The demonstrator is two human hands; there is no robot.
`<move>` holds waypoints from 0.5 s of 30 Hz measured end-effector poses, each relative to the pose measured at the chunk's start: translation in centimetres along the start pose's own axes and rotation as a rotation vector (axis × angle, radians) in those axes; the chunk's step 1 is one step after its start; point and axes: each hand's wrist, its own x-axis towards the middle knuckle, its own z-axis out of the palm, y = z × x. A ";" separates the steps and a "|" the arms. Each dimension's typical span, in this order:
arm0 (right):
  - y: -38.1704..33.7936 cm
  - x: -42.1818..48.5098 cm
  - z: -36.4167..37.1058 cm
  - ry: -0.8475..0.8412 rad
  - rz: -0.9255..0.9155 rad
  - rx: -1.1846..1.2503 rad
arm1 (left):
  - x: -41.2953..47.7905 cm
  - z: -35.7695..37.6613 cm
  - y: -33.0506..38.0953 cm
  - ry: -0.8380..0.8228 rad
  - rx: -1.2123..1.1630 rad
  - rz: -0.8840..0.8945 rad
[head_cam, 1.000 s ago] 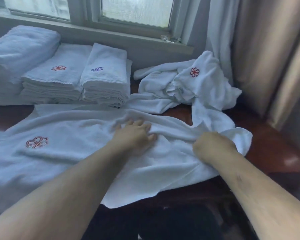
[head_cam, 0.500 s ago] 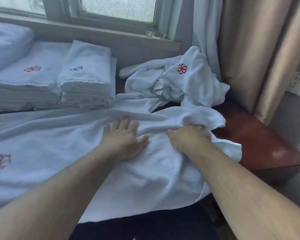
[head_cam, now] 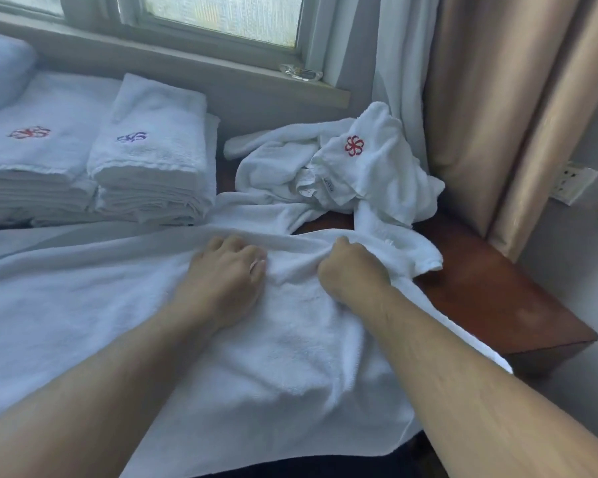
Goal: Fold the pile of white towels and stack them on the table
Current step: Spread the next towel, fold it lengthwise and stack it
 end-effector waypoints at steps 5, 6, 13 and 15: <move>-0.1 1.6 -2.2 -0.052 0.130 0.290 | 1.0 -0.6 0.7 -0.161 0.109 -0.104; -0.2 1.9 -2.7 -0.161 0.198 0.335 | 1.9 -1.0 1.1 -0.199 0.139 -0.122; 1.1 3.7 -3.4 -0.222 0.380 0.190 | 4.7 1.2 1.3 0.113 0.038 0.046; 2.1 4.1 -2.4 -0.074 0.376 0.225 | 5.0 2.1 0.6 0.083 0.046 0.091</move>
